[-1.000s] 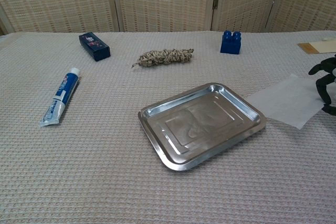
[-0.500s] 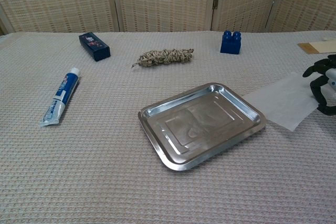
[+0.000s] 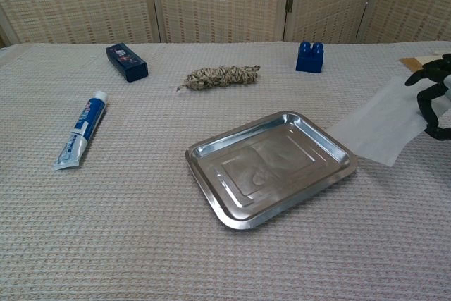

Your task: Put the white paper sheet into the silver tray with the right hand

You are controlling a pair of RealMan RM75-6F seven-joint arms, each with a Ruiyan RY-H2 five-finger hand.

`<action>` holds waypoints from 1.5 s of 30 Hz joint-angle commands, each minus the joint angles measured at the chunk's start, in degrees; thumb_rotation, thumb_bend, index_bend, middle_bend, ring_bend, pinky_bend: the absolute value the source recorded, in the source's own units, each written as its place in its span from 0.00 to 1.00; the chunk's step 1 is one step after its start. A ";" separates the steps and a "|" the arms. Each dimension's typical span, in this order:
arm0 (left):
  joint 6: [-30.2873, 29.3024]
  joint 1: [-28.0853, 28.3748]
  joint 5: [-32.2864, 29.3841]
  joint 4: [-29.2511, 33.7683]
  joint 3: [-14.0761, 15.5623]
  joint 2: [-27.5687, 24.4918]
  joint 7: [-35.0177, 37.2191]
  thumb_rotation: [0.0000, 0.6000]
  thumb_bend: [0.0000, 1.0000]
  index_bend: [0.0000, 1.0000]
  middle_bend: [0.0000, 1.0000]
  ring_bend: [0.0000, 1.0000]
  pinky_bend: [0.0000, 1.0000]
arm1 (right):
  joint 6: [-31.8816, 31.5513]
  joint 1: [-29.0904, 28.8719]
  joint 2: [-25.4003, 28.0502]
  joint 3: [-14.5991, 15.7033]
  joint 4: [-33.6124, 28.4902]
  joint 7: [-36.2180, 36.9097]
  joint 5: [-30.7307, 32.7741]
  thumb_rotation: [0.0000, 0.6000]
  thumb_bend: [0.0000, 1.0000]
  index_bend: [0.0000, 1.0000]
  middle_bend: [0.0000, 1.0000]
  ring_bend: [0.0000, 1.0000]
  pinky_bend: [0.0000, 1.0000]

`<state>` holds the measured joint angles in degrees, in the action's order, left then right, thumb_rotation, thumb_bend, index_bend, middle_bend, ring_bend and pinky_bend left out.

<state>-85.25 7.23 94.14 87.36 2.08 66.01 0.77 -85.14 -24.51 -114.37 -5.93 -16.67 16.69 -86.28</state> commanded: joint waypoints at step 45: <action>-6.95 -0.35 6.79 -1.45 1.06 -2.01 10.27 1.00 0.44 0.00 0.00 0.00 0.00 | 2.96 -2.00 -10.56 0.73 -27.48 -29.49 0.51 1.00 0.63 0.80 0.30 0.12 0.00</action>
<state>-92.11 6.90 100.82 85.86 3.07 64.09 10.93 -81.36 -28.04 -125.92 -5.53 -41.26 -10.16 -86.08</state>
